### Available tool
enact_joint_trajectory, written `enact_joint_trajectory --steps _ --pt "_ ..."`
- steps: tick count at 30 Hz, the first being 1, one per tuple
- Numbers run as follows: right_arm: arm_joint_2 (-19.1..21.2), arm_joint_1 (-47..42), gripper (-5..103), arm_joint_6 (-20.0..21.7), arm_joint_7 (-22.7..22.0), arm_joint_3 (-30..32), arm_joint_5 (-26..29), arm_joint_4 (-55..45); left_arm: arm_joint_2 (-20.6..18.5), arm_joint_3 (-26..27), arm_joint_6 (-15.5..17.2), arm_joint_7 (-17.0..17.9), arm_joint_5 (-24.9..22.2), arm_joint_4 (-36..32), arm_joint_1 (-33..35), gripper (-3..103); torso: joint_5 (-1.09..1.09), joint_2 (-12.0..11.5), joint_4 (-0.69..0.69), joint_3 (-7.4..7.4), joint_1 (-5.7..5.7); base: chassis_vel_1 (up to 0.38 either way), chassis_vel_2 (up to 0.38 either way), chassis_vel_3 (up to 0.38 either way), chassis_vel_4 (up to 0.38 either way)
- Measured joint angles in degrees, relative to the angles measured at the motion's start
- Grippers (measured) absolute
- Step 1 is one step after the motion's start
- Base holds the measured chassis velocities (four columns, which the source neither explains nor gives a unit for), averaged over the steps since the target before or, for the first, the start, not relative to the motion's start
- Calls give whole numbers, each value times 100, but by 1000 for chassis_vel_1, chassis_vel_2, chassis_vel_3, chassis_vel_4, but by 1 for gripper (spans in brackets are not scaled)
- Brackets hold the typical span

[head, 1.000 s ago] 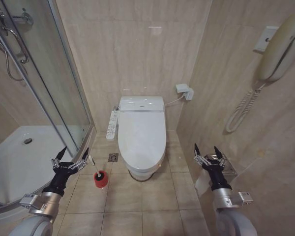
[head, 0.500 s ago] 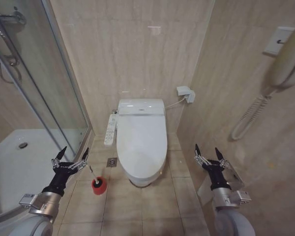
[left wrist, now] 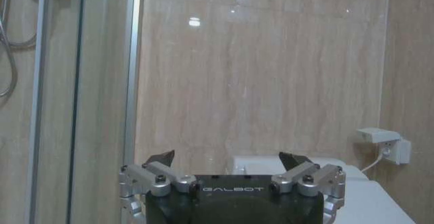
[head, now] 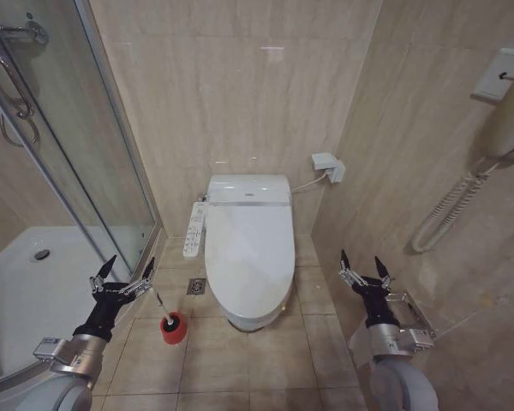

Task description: Open the toilet lid, clean the toilet bowl with a toilet brush, close the toilet lid, and flush.

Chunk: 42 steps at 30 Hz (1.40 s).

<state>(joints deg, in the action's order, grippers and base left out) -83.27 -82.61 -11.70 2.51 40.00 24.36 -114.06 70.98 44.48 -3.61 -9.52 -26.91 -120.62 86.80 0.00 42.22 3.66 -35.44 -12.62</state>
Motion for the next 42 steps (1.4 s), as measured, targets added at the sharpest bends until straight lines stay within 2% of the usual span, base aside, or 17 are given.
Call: enact_joint_trajectory --steps 11,17,21,27,29,34,42 --pt "66 15 100 0 -5 107 -97 37 0 0 0 0 0 0 0 100 0 0 0 0 -1 -23 26 26 -26" --pt "168 69 100 156 53 78 133 51 0 0 0 0 0 0 -3 100 0 -2 1 -2 -7 -103 72 93 -87" --pt "302 161 100 170 77 48 -136 251 0 0 0 0 0 0 -1 100 0 -1 0 -2 -4 -15 11 8 -10" --pt "763 233 100 211 80 -153 -443 716 0 0 0 0 0 0 0 100 0 0 0 0 -1 0 0 0 0" --pt "1022 268 100 162 119 -266 -574 1023 0 1 0 0 0 0 0 100 0 0 -1 0 -1 0 0 0 0" --pt "1367 318 100 69 169 -480 -726 1454 0 0 0 0 0 0 -1 100 0 -1 0 -1 -2 0 0 0 0" --pt "1677 364 100 -173 414 -860 -977 2075 0 1 0 0 0 0 -1 100 0 0 0 0 -2 0 0 0 0"
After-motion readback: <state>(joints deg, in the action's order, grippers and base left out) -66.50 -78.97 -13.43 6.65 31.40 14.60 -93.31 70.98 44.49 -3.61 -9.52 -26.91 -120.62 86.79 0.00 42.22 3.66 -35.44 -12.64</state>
